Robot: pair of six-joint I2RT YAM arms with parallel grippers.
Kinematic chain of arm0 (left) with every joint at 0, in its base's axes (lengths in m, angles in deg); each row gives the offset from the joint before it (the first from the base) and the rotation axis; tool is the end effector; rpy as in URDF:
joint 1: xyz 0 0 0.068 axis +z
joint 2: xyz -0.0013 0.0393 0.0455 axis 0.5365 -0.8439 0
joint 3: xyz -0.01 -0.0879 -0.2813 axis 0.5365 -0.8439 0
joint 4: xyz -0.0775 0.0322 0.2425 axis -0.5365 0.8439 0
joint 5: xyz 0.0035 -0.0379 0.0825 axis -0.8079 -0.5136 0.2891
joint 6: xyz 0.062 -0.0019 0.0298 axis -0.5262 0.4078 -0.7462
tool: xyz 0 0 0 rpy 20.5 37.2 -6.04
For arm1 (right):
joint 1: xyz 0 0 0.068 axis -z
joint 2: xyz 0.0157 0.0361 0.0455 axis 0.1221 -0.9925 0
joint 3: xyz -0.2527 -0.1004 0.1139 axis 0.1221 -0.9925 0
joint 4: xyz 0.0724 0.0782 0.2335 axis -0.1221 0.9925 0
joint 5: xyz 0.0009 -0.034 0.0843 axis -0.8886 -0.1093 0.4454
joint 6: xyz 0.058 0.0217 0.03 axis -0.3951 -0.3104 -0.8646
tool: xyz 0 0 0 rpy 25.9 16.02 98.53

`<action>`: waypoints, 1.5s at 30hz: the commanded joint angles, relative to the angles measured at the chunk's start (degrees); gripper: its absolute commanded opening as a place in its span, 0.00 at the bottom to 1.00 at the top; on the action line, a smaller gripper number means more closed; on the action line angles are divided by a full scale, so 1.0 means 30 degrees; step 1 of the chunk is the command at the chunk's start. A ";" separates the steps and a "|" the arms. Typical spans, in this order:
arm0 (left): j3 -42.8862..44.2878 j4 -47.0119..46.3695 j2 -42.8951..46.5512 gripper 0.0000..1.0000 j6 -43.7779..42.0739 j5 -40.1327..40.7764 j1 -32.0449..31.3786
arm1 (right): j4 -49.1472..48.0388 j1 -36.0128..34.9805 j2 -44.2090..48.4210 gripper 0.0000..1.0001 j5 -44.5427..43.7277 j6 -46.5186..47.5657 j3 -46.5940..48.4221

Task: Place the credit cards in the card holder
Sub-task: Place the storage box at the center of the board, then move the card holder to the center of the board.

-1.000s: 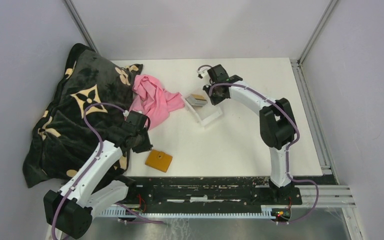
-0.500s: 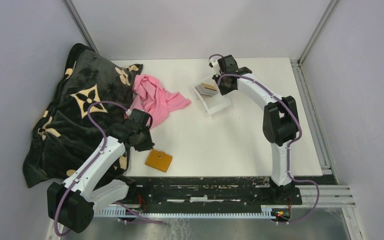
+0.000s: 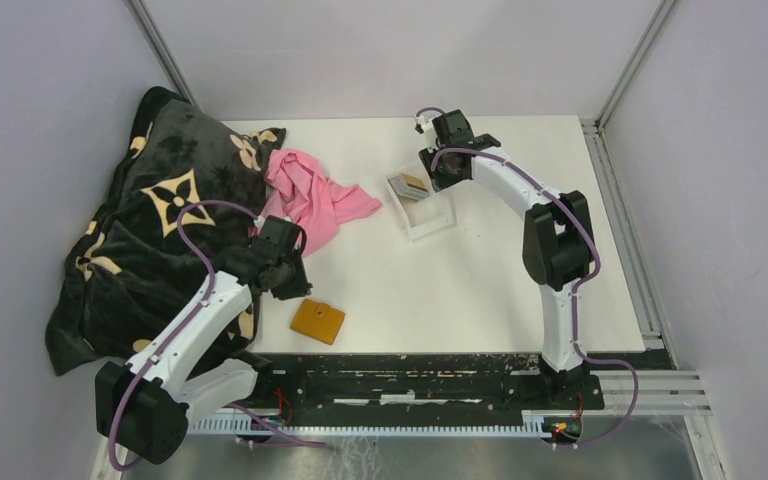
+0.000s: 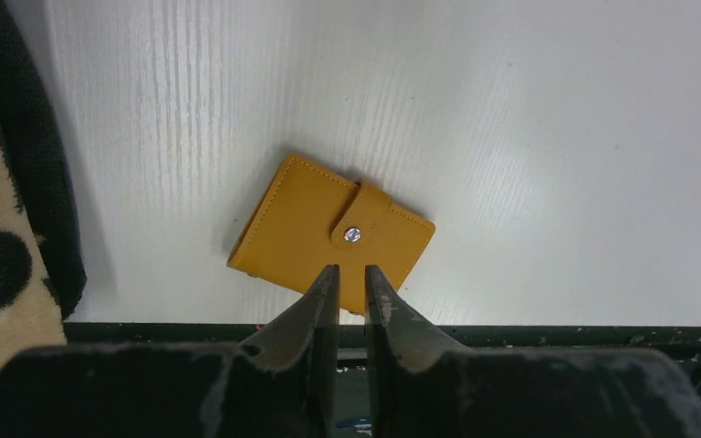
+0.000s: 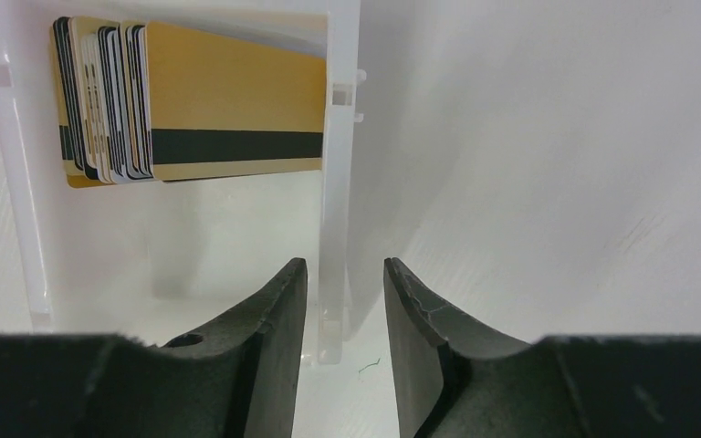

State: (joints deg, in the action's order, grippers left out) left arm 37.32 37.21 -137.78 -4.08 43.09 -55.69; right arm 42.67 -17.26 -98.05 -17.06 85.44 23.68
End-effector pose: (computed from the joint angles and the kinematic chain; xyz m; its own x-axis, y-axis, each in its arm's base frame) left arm 0.1625 -0.0653 0.2457 -0.8866 -0.2481 -0.3903 -0.1840 0.9635 -0.1946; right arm 0.4506 0.2011 0.2383 -0.7243 -0.3494 -0.5944 -0.4070 0.9125 -0.0404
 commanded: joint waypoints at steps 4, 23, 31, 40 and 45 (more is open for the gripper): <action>0.0915 -0.0747 0.0066 0.23 -0.0289 -0.0084 -0.0101 | -0.0316 -0.0088 0.1284 0.47 -0.0324 0.0027 0.1589; -0.0726 0.1140 0.1720 0.20 0.1565 -0.0519 -0.0698 | -0.1827 -0.7346 0.5495 0.62 0.4399 -0.2540 -0.3897; -0.1160 0.1665 0.1906 0.19 0.1799 -0.0379 -0.1127 | -0.3951 -0.9124 0.5207 0.67 0.6657 -0.4447 -0.6358; -0.1906 0.1547 0.1868 0.19 0.2975 -0.0844 -0.1671 | -0.5715 -1.0293 0.4007 0.67 0.8386 -0.6102 -0.7425; -0.2247 0.1243 0.1850 0.19 0.3866 -0.0836 -0.2026 | -0.6580 -1.0360 0.3052 0.67 0.9498 -0.6758 -0.7717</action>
State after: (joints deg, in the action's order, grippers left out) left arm 31.01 41.87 -132.90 3.11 41.43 -60.91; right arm 27.85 -48.36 -87.06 7.40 67.94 1.12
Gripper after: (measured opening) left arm 0.190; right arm 0.670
